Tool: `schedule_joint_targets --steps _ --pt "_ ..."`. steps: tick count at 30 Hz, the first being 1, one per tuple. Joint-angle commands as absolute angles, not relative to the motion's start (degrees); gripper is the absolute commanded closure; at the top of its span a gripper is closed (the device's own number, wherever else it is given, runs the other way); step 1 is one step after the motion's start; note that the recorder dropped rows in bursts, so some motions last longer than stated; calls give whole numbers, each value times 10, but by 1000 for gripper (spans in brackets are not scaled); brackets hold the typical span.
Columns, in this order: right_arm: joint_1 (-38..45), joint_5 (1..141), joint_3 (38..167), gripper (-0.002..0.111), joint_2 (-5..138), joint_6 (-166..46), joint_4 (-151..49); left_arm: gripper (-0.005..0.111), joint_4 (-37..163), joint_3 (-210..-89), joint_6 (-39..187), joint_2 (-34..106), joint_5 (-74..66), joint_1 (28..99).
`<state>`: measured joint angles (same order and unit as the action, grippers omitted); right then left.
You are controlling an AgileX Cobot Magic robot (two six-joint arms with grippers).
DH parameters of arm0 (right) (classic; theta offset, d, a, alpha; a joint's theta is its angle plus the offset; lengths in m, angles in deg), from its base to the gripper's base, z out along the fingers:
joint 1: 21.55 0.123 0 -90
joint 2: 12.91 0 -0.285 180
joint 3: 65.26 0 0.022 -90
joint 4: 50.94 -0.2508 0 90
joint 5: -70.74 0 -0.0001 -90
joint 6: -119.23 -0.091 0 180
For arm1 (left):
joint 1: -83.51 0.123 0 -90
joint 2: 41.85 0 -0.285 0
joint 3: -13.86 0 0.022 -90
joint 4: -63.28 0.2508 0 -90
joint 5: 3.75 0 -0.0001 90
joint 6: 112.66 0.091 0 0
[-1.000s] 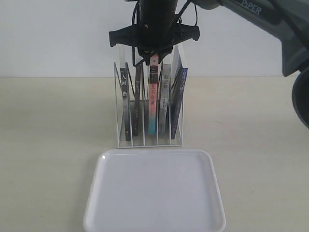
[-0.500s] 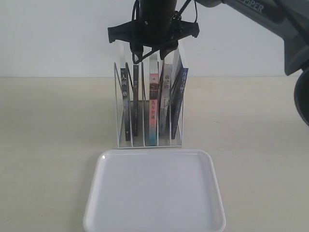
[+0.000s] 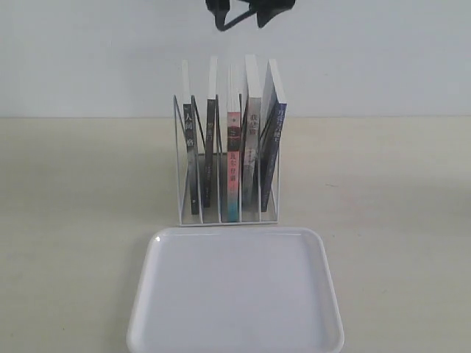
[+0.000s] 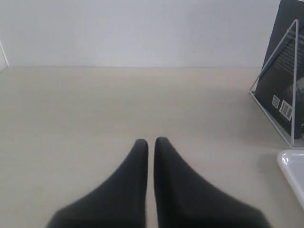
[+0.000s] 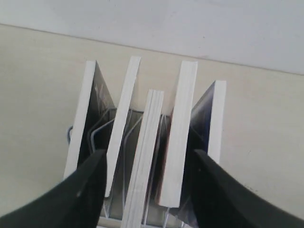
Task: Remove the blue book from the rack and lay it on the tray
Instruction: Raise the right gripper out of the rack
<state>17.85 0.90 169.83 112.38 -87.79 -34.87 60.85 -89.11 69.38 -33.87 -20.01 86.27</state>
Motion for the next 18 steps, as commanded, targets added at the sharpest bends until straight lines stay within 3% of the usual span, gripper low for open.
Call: schedule_joint_targets --steps 1,6,12,18 --pt "177 8 1701 57 1084 -864 -314 103 609 -889 692 -341 -196 863" --pt "175 8 1701 58 1050 -842 -323 103 609 -889 692 -341 -196 863" --pt "161 8 1701 73 1049 -822 -325 103 609 -889 692 -341 -196 863" --pt "125 8 1701 67 1053 -808 -379 103 609 -889 692 -341 -196 863"
